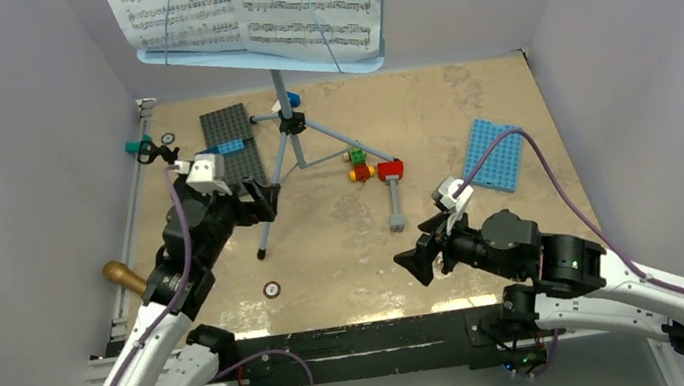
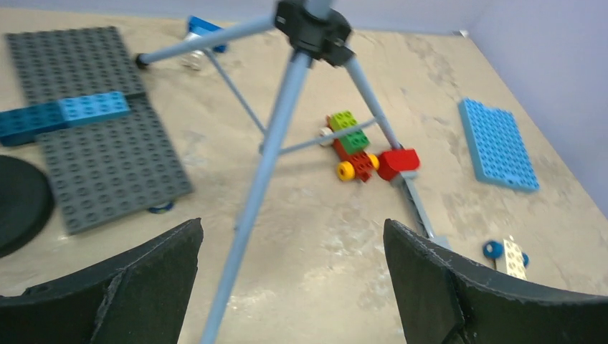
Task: Pack up the instrument practice props
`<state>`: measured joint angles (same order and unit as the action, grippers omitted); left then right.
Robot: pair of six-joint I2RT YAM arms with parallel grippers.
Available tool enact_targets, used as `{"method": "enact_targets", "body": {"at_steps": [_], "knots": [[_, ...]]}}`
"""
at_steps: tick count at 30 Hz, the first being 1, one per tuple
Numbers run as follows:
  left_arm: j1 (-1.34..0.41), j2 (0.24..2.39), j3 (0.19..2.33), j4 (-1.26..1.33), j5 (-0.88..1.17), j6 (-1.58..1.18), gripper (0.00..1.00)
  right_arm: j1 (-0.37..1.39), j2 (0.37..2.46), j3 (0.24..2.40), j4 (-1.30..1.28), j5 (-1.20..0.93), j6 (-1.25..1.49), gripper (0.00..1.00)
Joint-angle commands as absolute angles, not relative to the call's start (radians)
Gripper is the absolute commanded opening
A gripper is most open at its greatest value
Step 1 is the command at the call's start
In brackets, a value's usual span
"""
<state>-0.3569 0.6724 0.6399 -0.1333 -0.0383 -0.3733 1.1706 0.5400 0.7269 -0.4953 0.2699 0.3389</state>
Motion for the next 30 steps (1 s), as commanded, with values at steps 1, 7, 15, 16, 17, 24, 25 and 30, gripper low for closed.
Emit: {"method": "enact_targets", "body": {"at_steps": [1,7,15,16,17,24,25,30], "knots": [[-0.437,0.753,0.646,-0.019,0.009,-0.343,1.0,1.168,0.521,0.71,-0.501,0.275,0.403,0.89],[-0.443,0.966,0.695,0.018,-0.031,-0.311,1.0,1.168,0.509,0.698,-0.545,0.304,0.432,0.89],[-0.443,1.153,0.814,-0.058,-0.133,-0.26,0.95,1.168,0.522,0.706,-0.565,0.324,0.444,0.9],[-0.443,1.167,0.823,-0.064,-0.131,-0.248,0.93,1.168,0.522,0.704,-0.565,0.326,0.446,0.9],[-0.443,1.186,0.828,-0.068,-0.13,-0.237,0.9,1.168,0.524,0.703,-0.566,0.328,0.446,0.9],[-0.443,1.273,0.866,-0.099,-0.121,-0.199,0.74,1.167,0.54,0.708,-0.566,0.339,0.45,0.89],[-0.443,1.281,0.867,-0.096,-0.112,-0.199,0.7,1.168,0.541,0.711,-0.566,0.341,0.448,0.89],[-0.445,1.309,0.872,-0.092,-0.073,-0.203,0.53,1.169,0.547,0.724,-0.571,0.35,0.442,0.89]]}}
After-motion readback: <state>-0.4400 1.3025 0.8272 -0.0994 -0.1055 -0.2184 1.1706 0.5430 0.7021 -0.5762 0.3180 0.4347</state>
